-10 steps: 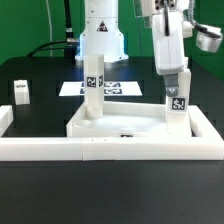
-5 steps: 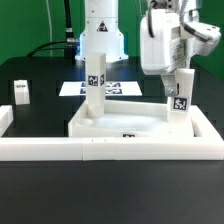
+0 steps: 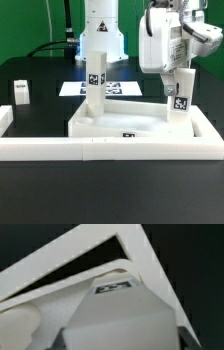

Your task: Assemble desk

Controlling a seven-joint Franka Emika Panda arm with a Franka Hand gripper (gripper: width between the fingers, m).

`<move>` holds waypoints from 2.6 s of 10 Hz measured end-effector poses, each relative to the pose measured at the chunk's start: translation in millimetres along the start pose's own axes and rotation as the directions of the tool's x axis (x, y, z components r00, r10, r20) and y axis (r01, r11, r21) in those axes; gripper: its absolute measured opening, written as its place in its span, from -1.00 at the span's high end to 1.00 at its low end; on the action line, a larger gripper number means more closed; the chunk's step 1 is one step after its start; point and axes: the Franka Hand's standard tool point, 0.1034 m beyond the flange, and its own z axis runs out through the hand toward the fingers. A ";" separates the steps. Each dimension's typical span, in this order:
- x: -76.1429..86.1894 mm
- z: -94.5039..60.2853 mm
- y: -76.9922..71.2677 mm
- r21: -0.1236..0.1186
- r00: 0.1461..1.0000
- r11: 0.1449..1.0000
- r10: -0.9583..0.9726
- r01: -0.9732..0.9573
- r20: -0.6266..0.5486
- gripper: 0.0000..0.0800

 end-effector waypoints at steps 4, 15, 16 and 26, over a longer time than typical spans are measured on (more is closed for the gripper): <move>0.2 -0.2 -0.4 0.002 0.999 0.999 -0.044 0.044 0.000 -0.46; 20.3 -67.8 -16.6 0.049 0.958 0.960 -0.279 0.276 0.060 -0.62; 34.8 -78.3 -18.3 0.060 0.937 0.939 -0.343 0.339 0.071 -0.62; 116.1 -91.7 5.4 0.096 0.470 0.471 -0.882 0.877 0.038 -0.62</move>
Offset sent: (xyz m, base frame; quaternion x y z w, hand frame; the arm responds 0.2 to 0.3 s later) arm 0.0000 0.0000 0.0000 0.0000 0.0000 0.0000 1.0000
